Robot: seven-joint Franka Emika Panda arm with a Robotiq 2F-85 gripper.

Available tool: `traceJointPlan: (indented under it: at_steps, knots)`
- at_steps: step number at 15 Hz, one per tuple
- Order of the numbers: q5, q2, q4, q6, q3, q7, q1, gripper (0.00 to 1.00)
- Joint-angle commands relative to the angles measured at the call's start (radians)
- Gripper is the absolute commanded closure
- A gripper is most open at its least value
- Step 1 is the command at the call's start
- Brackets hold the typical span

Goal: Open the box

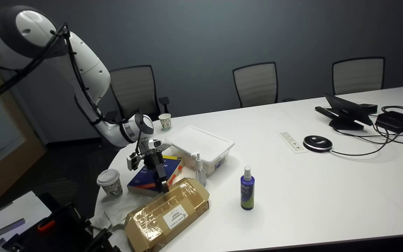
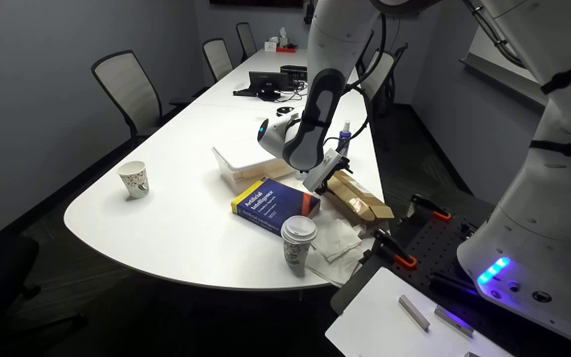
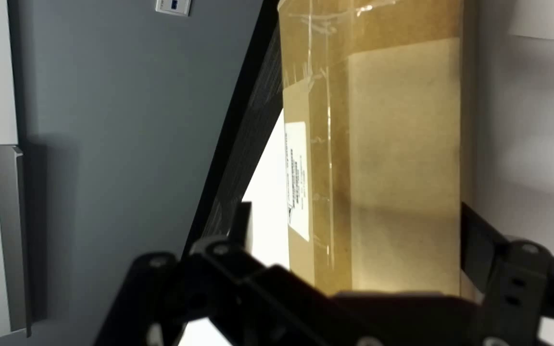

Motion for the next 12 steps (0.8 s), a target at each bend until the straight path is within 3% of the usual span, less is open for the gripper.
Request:
traceJointPlan:
  at_steps: [1,12]
  knots:
    - [-0.029,-0.051,-0.054,-0.010,0.006,0.057,-0.006,0.00]
    - [-0.088,-0.134,-0.140,-0.022,0.015,0.144,-0.005,0.00]
